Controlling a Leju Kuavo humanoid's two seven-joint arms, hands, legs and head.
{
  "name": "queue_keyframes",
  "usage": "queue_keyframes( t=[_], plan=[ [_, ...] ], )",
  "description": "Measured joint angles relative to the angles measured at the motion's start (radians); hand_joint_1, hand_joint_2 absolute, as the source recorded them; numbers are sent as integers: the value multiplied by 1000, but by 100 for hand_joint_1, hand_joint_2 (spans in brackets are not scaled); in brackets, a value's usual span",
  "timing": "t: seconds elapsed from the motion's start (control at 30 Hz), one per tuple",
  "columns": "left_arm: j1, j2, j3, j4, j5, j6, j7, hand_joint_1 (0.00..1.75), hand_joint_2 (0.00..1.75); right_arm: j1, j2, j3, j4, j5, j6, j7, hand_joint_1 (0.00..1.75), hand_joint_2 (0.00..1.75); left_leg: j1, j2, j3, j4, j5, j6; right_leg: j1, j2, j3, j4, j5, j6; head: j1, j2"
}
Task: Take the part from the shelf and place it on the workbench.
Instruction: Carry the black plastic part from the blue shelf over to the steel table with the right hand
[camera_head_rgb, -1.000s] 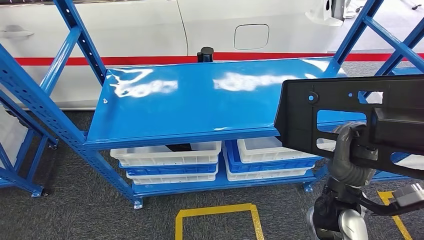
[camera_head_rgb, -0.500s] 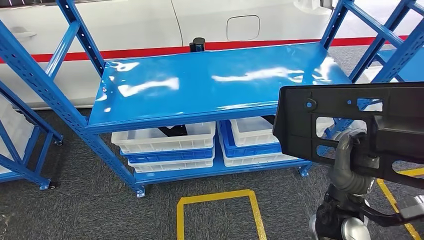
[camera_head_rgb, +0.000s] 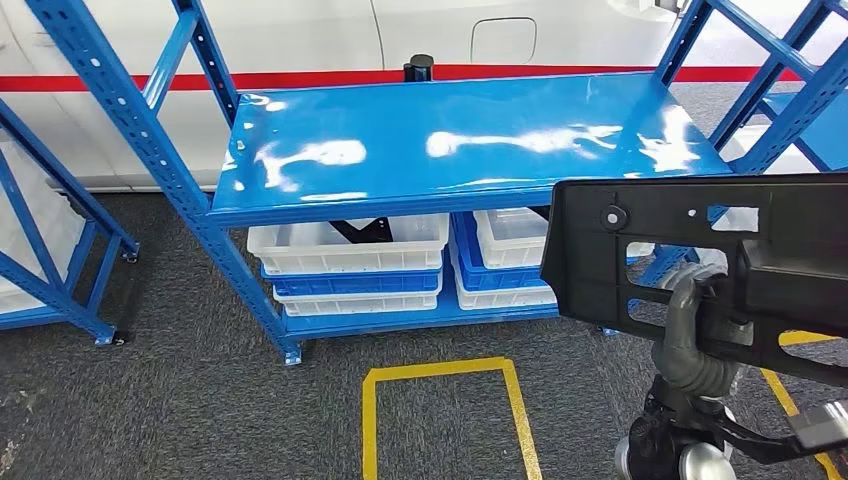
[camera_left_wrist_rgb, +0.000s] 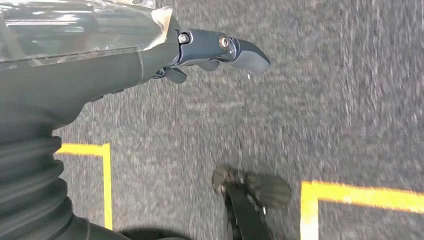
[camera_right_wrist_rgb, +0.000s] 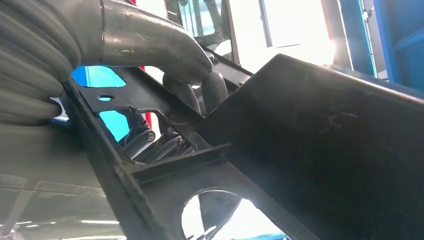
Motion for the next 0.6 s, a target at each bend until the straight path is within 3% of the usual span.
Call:
queue_keyframes(
  t=[0.07, 0.1, 0.13, 0.2, 0.27, 0.3, 0.37, 0.47, 0.5, 0.6],
  plan=[
    [0, -2, -6, 0, -14, -9, -11, 0, 175, 5, 0, 4, 0, 5, -12, 2, 166, 175, -1, 2, -21, 0, 16, 4, 1, 2, -38, 126, -58, -3, 4, 0],
    [0, -5, -10, 0, -21, -15, -17, 0, 175, 9, 0, 6, 0, 7, -18, 3, 166, 175, -2, 2, -32, 1, 24, 3, 0, 3, -40, 161, -66, 3, 5, 0],
    [0, -8, -16, 0, -27, -20, -20, 0, 175, 12, -1, 8, -1, 8, -22, 6, 166, 175, -1, 3, -41, 1, 32, 1, -1, 3, -22, 154, -57, 12, 6, 0],
    [0, -16, -25, 0, -36, -27, -24, 0, 175, 16, -3, 13, -3, 10, -27, 10, 166, 175, 0, 3, -55, 4, 44, -7, -4, 3, 73, 31, -20, 30, 8, 0],
    [-1, -20, -31, 0, -39, -29, -24, 0, 175, 17, -4, 17, -7, 11, -29, 12, 166, 175, -2, 2, -64, 9, 52, -18, -2, 6, 161, -102, -8, 28, 8, 0],
    [-2, -21, -33, 0, -39, -30, -24, 0, 175, 18, -5, 19, -8, 12, -30, 14, 166, 175, -5, 2, -67, 12, 55, -23, -1, 8, 175, -131, -11, 22, 8, 0],
    [-3, -22, -36, 0, -36, -35, -22, 0, 175, 22, -7, 20, -11, 14, -31, 17, 166, 175, -7, 0, -71, 14, 55, -19, -2, 11, 171, -138, -13, 10, 4, 0],
    [-3, -23, -39, 0, -30, -64, -12, 0, 175, 29, -11, 22, -24, 31, -38, 29, 166, 175, -4, -2, -72, 11, 62, 8, 0, 11, 168, -139, -8, -4, 1, 0],
    [-3, -23, -40, 0, -25, -74, -11, 0, 175, 32, -12, 23, -32, 40, -42, 33, 166, 175, -3, -3, -72, 9, 67, 12, 3, 11, 166, -138, -6, -8, 1, 0],
    [-6, -32, -35, -1, 7, -83, -10, 0, 175, 43, -17, 28, -56, 60, -49, 46, 166, 175, -1, -4, -73, 3, 81, 6, 7, 10, 160, -137, 0, -16, 1, 0]
  ],
)
